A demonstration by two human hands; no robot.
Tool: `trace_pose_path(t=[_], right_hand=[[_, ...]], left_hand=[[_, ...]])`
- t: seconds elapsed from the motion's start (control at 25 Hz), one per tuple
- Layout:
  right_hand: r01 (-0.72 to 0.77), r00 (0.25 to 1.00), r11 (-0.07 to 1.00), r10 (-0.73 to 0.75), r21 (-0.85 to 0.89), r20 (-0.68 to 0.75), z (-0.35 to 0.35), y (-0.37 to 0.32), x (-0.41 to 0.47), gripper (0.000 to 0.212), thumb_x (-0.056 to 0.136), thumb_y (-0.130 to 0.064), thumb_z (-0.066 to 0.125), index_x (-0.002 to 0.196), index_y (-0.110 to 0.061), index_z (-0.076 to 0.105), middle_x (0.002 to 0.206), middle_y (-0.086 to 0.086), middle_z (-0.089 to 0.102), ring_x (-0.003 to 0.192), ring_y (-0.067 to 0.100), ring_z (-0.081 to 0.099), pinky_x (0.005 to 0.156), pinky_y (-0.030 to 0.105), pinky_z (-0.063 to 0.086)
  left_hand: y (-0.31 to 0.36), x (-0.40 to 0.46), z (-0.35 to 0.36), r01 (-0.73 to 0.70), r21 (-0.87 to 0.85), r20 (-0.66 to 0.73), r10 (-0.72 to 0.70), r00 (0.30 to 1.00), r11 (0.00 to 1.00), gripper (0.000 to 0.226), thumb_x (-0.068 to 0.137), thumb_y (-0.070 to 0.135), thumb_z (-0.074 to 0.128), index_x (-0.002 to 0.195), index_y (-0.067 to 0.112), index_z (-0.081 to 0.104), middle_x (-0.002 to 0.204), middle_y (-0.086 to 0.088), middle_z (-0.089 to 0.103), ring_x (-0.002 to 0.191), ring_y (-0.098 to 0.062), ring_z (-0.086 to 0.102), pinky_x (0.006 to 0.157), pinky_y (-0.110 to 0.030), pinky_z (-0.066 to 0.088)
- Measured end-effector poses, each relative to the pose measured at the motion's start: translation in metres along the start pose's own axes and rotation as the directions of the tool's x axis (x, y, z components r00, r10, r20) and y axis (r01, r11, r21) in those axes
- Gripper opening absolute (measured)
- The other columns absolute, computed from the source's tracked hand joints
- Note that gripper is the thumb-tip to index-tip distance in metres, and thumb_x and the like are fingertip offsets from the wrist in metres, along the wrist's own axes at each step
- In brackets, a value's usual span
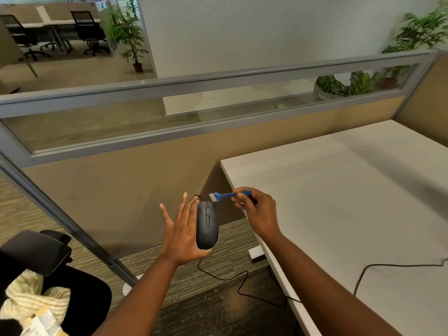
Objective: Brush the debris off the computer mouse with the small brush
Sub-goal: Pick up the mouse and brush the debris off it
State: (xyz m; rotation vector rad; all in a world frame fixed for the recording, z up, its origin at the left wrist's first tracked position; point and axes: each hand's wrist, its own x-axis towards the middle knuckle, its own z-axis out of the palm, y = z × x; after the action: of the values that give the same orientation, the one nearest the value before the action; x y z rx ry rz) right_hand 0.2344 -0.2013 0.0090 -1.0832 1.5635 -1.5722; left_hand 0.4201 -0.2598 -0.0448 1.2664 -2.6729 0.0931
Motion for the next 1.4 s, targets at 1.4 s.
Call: trace_pose_path(t=[1.4], right_hand=[[0.322,0.917,0.938,-0.275,-0.130,0.288,-0.009,-0.002,-0.008,0.019,0.088,-0.005,0.054,0.100,-0.012,0.066,0.097,-0.001,0.066,0.091,0.008,0.064,0.083,0.020,0.054]], left_hand=[[0.000,-0.004,0.003,0.002,0.064,-0.078,0.003,0.997,0.998,0.128,0.040,0.057,0.084,0.135,-0.005,0.025,0.141,-0.023,0.038,0.135,-0.028,0.018,0.093,-0.076,0.003]])
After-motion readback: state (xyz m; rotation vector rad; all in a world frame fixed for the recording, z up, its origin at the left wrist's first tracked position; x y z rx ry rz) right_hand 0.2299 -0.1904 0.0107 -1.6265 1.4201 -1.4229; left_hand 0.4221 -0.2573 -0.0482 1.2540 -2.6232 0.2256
